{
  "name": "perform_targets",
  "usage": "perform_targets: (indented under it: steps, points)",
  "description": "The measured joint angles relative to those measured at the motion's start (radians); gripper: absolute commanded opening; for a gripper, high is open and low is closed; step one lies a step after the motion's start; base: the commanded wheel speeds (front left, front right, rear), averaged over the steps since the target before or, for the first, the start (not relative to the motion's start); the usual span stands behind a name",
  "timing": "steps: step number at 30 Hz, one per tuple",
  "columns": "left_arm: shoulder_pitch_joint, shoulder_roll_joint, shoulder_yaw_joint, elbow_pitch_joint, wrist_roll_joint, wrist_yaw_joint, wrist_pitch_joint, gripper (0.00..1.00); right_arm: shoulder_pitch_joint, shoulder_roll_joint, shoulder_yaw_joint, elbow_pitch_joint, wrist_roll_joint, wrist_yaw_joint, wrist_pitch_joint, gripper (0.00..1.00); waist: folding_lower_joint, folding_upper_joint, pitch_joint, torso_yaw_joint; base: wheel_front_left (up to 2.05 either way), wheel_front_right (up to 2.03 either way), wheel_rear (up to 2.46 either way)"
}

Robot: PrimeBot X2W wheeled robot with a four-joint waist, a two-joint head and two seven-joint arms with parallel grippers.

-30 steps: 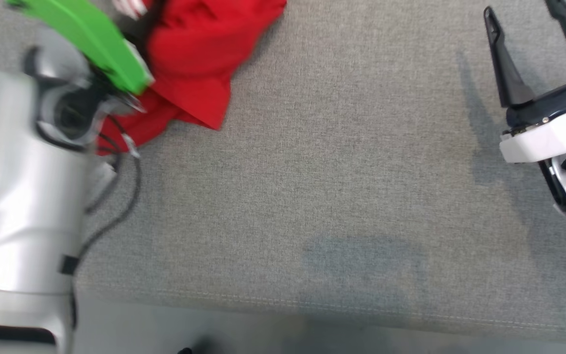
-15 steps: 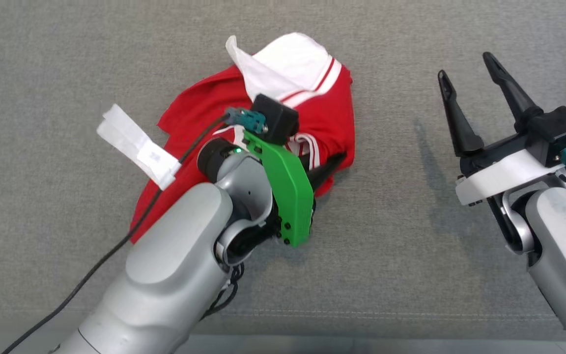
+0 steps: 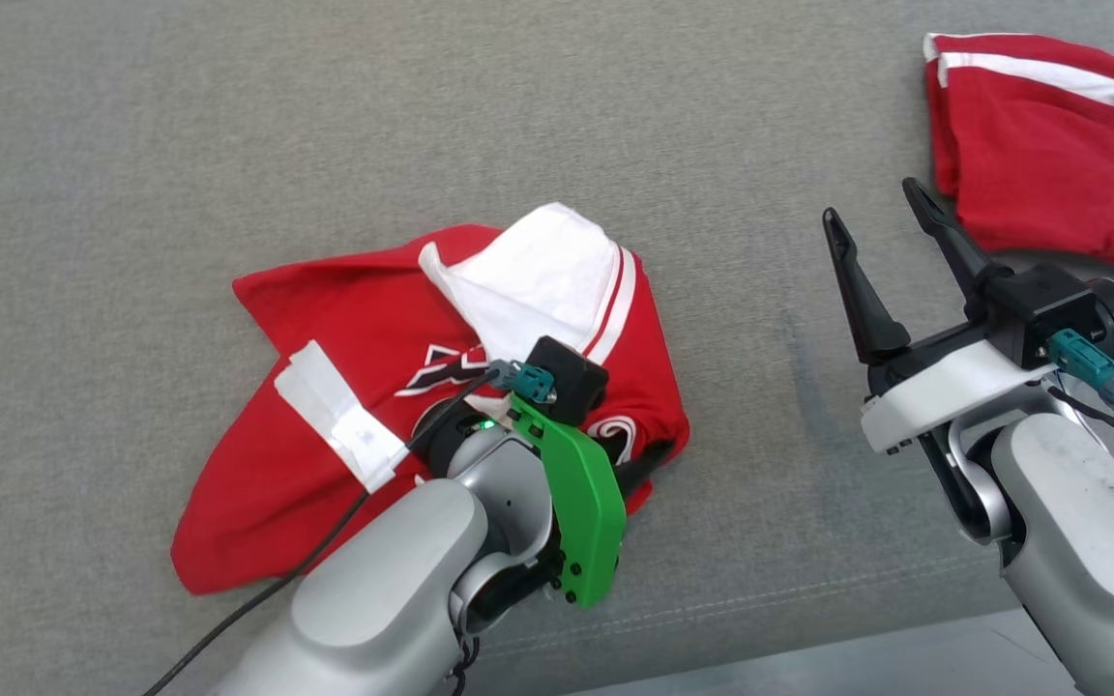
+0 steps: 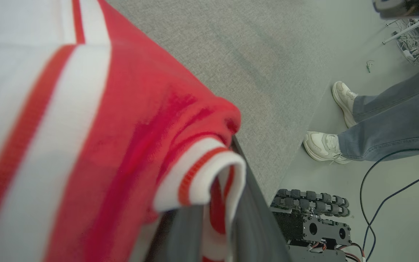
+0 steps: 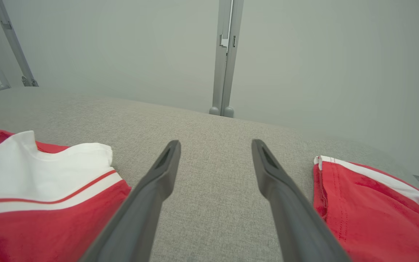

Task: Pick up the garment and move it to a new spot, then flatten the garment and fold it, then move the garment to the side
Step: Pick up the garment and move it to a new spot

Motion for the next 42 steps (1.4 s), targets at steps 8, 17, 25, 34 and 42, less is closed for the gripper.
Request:
perform_targets:
  steps: [8,17,25,34,42]
  points:
    - [0.004,0.001,-0.084,-0.007,-0.009,0.016,-0.073,1.0,0.036,-0.015,-0.01,0.035,0.013,0.0,0.0,1.0,0.0,0.0,-0.041,-0.095,0.0,0.0,0.0]
    - [-0.001,0.002,-0.098,0.053,0.068,0.071,-0.101,1.0,0.044,-0.033,0.022,0.029,0.01,0.032,0.0,1.0,0.0,0.0,-0.077,-0.018,0.0,0.0,0.0]
    - [0.094,0.097,-0.041,0.035,0.065,0.153,-0.137,1.0,0.077,-0.011,0.123,0.031,0.006,0.096,0.037,1.0,0.0,0.0,-0.131,0.094,0.0,0.0,0.0]
    - [0.243,0.129,0.024,-0.035,-0.013,0.201,-0.188,1.0,0.079,-0.003,0.144,0.044,0.006,0.113,0.093,1.0,0.0,0.0,-0.181,0.22,0.0,0.0,0.0]
    - [0.278,0.153,0.074,-0.064,-0.037,0.212,-0.228,1.0,0.15,-0.009,0.184,0.034,0.008,0.12,0.126,1.0,0.0,0.0,-0.205,0.335,0.0,0.0,0.0]
